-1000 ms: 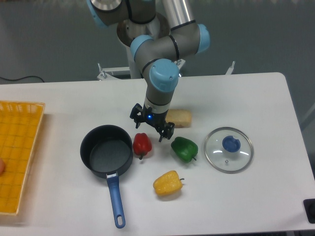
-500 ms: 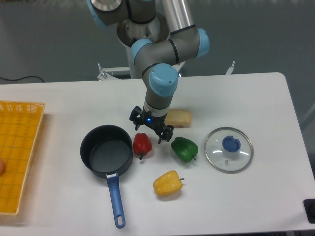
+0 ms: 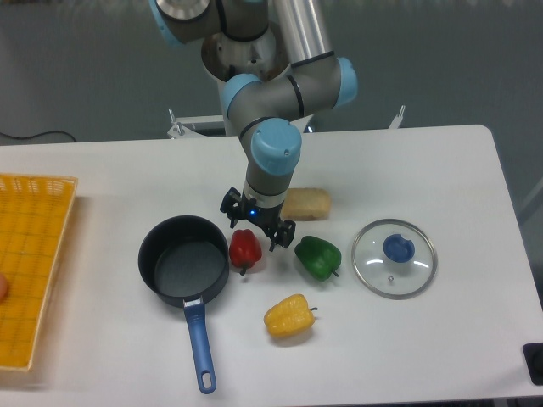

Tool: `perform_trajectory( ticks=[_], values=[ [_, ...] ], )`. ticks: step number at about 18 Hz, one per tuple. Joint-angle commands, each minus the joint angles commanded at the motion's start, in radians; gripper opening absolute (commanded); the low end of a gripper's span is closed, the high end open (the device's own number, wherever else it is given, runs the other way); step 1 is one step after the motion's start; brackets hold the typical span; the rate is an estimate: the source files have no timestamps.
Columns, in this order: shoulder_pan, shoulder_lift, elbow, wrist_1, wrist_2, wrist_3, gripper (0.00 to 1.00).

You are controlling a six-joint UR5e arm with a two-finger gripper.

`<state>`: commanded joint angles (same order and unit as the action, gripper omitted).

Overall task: Pick up the red pepper
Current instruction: 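Position the open gripper above the red pepper, then lower the gripper around the red pepper and close on it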

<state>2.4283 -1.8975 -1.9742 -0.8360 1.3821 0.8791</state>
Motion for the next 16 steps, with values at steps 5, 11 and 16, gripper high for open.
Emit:
perform_trajectory(
  ticks=[5,11,16],
  values=[
    [-0.014,-0.012,0.008,0.000,0.002,-0.014,1.00],
    [-0.014,-0.023,0.006,0.015,0.003,-0.014,1.00],
    [-0.014,-0.029,0.006,0.017,0.014,-0.014,1.00]
  ],
)
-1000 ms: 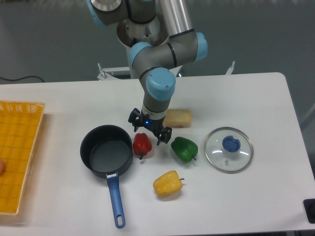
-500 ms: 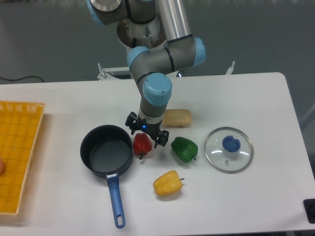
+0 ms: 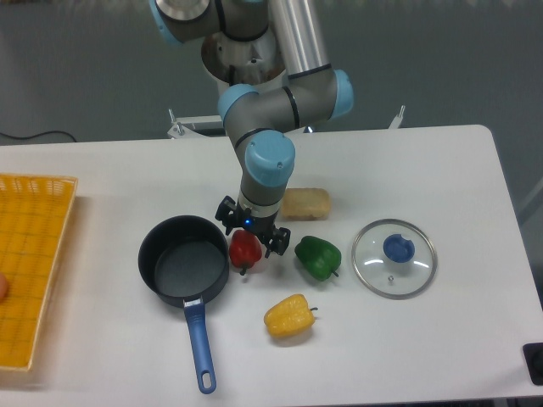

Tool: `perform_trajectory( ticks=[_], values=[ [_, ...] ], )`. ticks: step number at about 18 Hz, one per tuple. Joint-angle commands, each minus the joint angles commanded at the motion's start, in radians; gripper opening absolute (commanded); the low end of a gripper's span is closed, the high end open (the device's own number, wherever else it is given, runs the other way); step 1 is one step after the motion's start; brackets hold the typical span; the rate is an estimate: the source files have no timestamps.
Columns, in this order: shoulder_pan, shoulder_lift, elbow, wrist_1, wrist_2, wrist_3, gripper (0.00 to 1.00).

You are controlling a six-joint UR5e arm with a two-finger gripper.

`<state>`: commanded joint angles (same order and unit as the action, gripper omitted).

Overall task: Pick up the red pepper
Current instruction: 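Lower the gripper around the red pepper and close on it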

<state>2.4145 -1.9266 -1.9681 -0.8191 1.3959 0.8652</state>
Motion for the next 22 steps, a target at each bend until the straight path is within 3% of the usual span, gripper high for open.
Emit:
perform_trajectory(
  ticks=[10,18,20,22],
  values=[
    [-0.014,-0.015,0.008,0.003,0.017,0.000,0.89],
    [-0.012,-0.015,0.008,0.005,0.017,0.000,0.69],
    [-0.012,-0.015,0.008,0.005,0.017,0.000,0.56],
    [-0.012,-0.015,0.008,0.005,0.017,0.002,0.55]
  ],
)
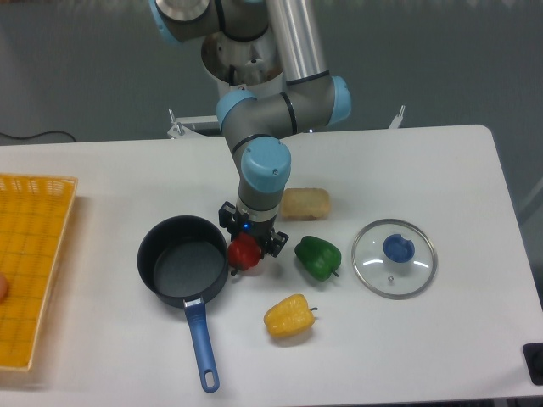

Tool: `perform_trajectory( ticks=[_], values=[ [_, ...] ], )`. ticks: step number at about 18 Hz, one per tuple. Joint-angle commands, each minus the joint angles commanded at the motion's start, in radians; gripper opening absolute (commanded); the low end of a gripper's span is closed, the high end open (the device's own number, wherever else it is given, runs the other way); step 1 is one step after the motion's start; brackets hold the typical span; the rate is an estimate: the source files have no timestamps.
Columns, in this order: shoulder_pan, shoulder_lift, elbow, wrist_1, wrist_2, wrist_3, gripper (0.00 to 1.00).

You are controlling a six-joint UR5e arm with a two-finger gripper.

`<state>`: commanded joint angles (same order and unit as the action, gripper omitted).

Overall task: Pick up the red pepper
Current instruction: 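Lower the gripper around the red pepper and close on it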

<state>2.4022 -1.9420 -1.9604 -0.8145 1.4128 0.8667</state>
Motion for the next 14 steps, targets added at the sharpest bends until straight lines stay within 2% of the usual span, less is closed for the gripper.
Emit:
perform_trajectory(
  ticks=[2,8,14],
  values=[
    [0.000,0.000,0.000,0.000,0.000,0.000,0.46],
    [0.002,0.000,0.000,-0.002,0.000,0.000,0.27],
    [0.008,0.006,0.000,-0.005,0.000,0.009,0.24]
  ],
)
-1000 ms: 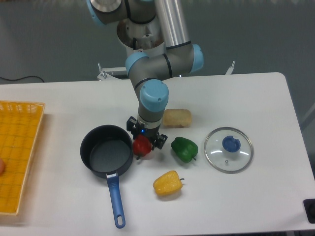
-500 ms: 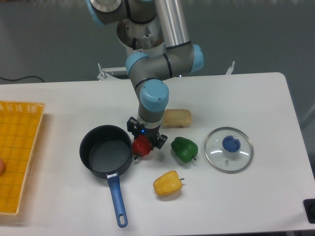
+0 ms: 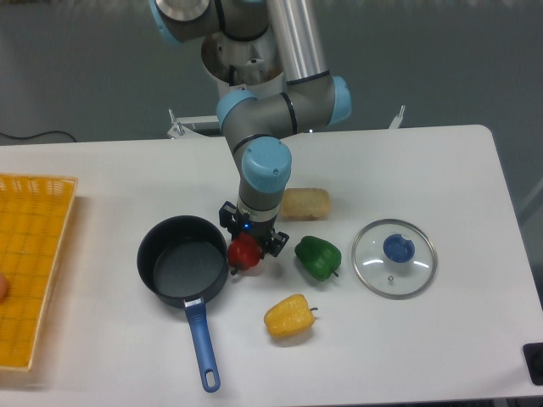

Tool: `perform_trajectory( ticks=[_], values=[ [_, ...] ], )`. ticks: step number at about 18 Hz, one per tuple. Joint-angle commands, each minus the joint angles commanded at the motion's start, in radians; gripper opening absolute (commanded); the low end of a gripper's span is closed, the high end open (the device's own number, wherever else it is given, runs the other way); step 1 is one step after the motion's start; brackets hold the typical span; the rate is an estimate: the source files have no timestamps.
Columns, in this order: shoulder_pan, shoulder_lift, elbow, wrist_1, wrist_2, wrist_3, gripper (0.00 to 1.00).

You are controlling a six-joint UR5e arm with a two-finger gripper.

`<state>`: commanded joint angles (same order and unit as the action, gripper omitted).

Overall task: Pick up the red pepper
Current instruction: 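Lower the gripper around the red pepper and close on it, then lift the grasped red pepper up off the table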

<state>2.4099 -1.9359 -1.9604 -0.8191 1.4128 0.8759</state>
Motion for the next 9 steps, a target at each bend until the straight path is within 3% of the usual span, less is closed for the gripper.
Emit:
perform_trajectory(
  ticks=[4,9],
  values=[
    [0.008,0.015,0.000,-0.003,0.000,0.003,0.24],
    [0.015,0.035,0.006,-0.008,0.002,0.003,0.16]
  ],
)
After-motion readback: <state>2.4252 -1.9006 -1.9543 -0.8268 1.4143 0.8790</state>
